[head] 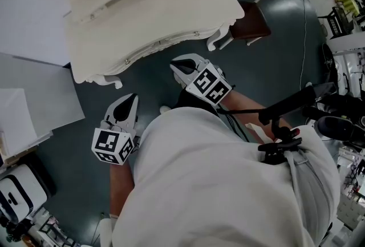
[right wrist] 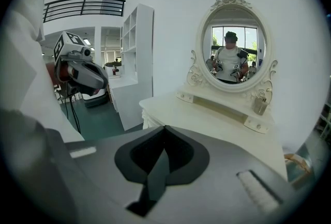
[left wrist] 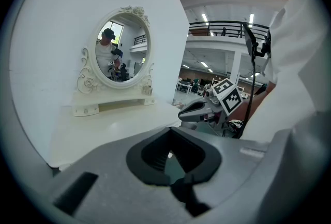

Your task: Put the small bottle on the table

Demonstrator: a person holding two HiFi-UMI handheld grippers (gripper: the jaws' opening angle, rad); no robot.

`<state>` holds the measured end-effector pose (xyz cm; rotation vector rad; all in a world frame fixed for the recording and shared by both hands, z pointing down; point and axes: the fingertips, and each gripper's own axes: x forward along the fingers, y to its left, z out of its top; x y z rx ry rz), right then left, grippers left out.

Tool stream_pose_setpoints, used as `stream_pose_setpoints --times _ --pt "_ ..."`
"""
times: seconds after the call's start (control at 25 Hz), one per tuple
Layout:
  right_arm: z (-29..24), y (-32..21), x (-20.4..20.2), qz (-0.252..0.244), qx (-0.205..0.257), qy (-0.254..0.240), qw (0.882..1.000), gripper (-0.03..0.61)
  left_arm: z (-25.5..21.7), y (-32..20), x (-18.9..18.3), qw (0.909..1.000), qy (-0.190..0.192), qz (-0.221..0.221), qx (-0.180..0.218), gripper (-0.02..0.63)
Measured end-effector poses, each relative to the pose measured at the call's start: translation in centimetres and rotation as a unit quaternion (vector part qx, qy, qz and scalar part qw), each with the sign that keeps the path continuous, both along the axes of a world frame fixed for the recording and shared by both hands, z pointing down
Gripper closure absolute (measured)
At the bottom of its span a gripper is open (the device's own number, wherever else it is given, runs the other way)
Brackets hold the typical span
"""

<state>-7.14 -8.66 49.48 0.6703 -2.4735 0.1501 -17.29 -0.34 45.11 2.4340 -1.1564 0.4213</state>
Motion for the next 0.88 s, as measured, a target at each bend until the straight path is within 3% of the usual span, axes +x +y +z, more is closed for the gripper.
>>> stream_pose_setpoints --times 0.36,0.88 --pt "0.3 -3.4 1.7 0.005 -0.007 0.000 1.000 0.578 0.1 -3.6 1.6 1.0000 -0.002 0.005 -0.008 0.611" --pt "-0.1 -13.6 4.9 0.011 -0.012 0.001 1.000 0.578 -1.3 -12.8 4.2 0.9998 -0.013 0.004 -0.014 0.611"
